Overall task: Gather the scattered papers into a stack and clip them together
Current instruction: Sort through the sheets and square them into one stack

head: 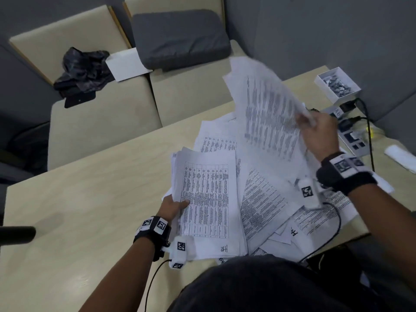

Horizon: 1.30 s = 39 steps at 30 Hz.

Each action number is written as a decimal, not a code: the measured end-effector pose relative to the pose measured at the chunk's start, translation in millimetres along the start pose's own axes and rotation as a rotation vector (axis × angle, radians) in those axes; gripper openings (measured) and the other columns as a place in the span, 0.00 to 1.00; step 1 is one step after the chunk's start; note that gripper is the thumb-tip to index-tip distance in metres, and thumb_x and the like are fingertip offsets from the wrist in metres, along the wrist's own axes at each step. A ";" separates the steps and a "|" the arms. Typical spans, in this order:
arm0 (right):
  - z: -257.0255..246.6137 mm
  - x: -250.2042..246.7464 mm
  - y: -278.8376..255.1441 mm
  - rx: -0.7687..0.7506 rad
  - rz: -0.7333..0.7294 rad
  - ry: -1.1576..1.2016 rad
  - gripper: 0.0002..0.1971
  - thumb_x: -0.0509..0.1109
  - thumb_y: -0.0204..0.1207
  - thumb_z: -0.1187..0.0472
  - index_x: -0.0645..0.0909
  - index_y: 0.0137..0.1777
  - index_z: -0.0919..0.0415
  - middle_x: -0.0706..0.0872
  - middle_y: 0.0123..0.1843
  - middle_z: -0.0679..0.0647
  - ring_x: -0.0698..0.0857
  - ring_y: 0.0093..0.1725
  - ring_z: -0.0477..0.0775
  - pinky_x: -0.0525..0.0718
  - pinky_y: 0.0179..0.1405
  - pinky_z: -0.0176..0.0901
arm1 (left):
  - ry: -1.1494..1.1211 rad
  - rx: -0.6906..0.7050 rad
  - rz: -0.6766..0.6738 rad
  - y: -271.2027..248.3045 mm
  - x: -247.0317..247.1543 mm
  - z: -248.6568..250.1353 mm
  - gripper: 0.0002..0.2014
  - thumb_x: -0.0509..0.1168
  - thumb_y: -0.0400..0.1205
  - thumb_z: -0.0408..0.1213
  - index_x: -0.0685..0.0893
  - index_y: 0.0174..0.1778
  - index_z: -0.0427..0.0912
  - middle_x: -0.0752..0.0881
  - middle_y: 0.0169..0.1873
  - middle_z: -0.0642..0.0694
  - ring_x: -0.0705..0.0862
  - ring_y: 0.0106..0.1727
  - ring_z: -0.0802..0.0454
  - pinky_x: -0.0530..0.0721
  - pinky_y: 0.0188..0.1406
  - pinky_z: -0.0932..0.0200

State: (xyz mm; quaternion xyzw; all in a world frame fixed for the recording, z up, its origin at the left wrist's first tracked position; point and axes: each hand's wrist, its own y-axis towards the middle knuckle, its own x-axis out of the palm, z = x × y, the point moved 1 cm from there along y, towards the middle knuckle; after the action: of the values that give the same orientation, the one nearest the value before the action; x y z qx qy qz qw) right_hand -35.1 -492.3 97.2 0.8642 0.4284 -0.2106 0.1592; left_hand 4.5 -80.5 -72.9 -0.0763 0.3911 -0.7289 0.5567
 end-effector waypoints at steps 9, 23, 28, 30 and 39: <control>-65.0 -43.1 6.3 -0.007 0.218 0.296 0.10 0.68 0.81 0.53 0.74 0.42 0.55 0.78 0.43 0.37 0.79 0.44 0.37 0.84 0.52 0.33 | 0.001 0.081 0.033 -13.9 -1.0 29.9 0.14 0.74 0.76 0.28 0.73 0.32 0.39 0.73 0.24 0.44 0.71 0.24 0.50 0.72 0.26 0.59; 18.5 81.2 -77.2 0.573 -0.524 0.381 0.21 0.75 0.77 0.59 0.76 0.67 0.61 0.84 0.66 0.53 0.82 0.54 0.48 0.77 0.56 0.40 | -0.349 0.256 -0.184 -65.3 32.4 115.5 0.14 0.61 0.84 0.39 0.90 0.49 0.35 0.93 0.42 0.41 0.91 0.41 0.47 0.86 0.48 0.48; 13.2 86.0 -78.0 0.509 -0.417 0.341 0.10 0.76 0.75 0.57 0.83 0.53 0.56 0.88 0.59 0.56 0.85 0.60 0.57 0.79 0.61 0.46 | -0.340 0.314 -0.220 -69.3 46.9 116.6 0.33 0.53 0.78 0.70 0.84 0.63 0.49 0.90 0.58 0.49 0.87 0.61 0.53 0.84 0.59 0.55; -0.1 77.7 -77.0 0.443 -0.388 0.353 0.07 0.76 0.76 0.53 0.80 0.48 0.50 0.87 0.52 0.46 0.84 0.58 0.51 0.77 0.62 0.46 | -0.258 0.379 -0.109 -72.0 46.4 127.5 0.26 0.69 0.74 0.62 0.86 0.56 0.43 0.91 0.48 0.47 0.91 0.48 0.53 0.87 0.50 0.52; -53.8 29.9 -71.4 0.179 -0.250 0.515 0.12 0.80 0.71 0.60 0.80 0.49 0.53 0.89 0.42 0.38 0.86 0.42 0.27 0.82 0.48 0.25 | -0.378 0.669 -0.111 -102.3 21.4 185.1 0.17 0.75 0.73 0.25 0.89 0.51 0.51 0.92 0.52 0.48 0.89 0.56 0.48 0.85 0.56 0.53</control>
State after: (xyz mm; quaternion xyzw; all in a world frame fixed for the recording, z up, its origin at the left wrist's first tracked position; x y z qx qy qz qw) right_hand -64.2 -406.0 121.9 0.8402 0.5377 -0.0395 -0.0585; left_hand 21.0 -181.3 113.5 -0.0446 0.0177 -0.8181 0.5730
